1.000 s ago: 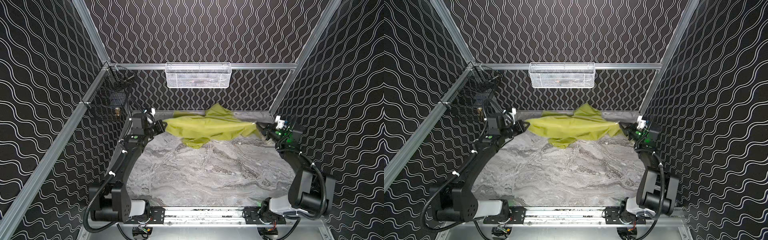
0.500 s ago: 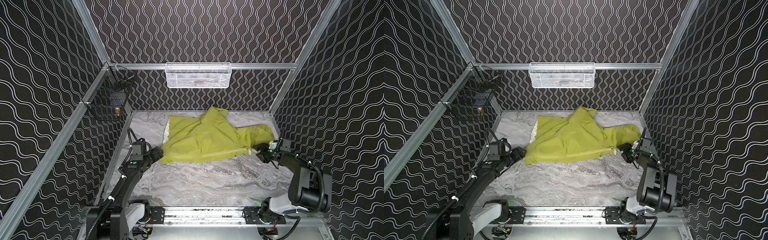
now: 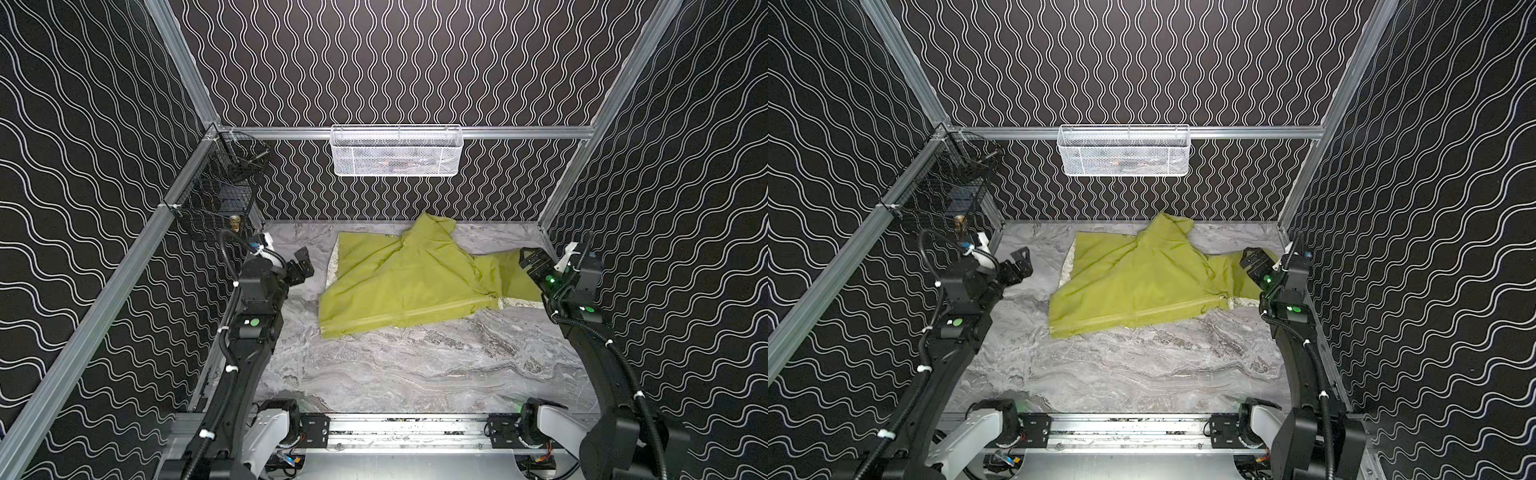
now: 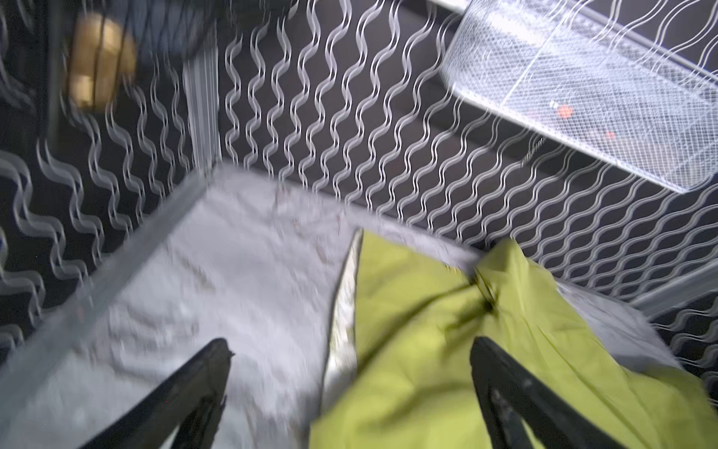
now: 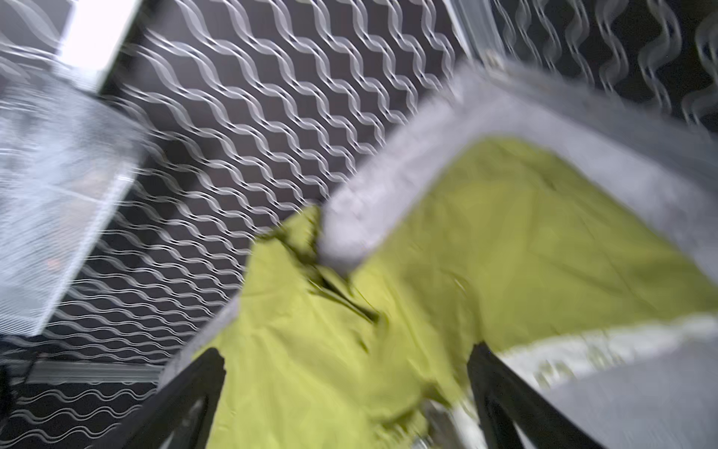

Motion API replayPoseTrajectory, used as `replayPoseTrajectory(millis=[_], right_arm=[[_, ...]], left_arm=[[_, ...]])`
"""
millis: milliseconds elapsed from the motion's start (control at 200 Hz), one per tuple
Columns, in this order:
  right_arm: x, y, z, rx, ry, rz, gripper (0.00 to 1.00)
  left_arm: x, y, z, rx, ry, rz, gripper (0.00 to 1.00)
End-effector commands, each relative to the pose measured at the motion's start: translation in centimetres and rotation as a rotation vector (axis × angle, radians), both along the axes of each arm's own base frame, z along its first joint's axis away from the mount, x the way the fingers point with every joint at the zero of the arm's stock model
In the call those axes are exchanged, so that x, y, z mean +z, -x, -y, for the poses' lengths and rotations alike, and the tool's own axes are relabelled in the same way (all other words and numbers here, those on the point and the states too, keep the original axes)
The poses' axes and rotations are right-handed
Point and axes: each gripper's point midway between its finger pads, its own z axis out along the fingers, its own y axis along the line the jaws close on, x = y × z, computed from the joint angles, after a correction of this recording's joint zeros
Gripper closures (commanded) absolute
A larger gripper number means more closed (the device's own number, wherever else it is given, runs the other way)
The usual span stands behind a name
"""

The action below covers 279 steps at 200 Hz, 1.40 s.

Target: Zip up the jacket

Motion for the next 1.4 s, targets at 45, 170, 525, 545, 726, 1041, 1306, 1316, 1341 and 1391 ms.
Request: replayPoseTrajectory(millis=[45,170,525,545,726,1041,1306,1316,1341,1391], right_arm=[[3.5,0.2,3.4,-0.206,0.053,0.259,0.01],[2.0,0.9,4.8,-0.271,0.174,0.305,0.01],[-13.5,4.7,4.1,-0.293,0.557,-0.074,0.01],[-13.8,4.8,4.1,-0.295,0.555,-0.06,0.0],[-12.6,3.5,1.9,-0.188,0.597,0.07,0.01],[-14.3,2.1,1.3,-0.166,0.617,0.08,0.01],[-15.2,0.6,1.1,-0.117,0.627,0.019,0.01],[-15.3,0.6,1.2,-0.117,0.626,0.015,0.01],[-15.3,0.6,1.1,-0.116,0.627,0.015,0.01],[-15.1,0.6,1.0,-0.113,0.634,0.032,0.01]], left_arm=[[1.7,-2.7,-0.9,0.015,-0.18,0.007,0.02],[-3.2,-3.8,-1.2,0.015,-0.221,-0.065,0.01],[-18.9,-0.9,-3.1,0.106,-0.261,-0.218,0.01],[-19.3,-0.8,-2.9,0.1,-0.256,-0.215,0.01],[-20.9,-0.5,-1.8,0.07,-0.306,-0.107,0.01],[-23.9,-2.5,0.7,0.013,-0.407,-0.152,0.01],[-23.9,-2.4,0.0,0.039,-0.397,-0.163,0.01],[-23.8,-2.4,0.0,0.04,-0.397,-0.162,0.01],[-23.7,-2.4,0.1,0.041,-0.4,-0.153,0.01],[-23.7,-2.4,0.2,0.038,-0.406,-0.156,0.01]])
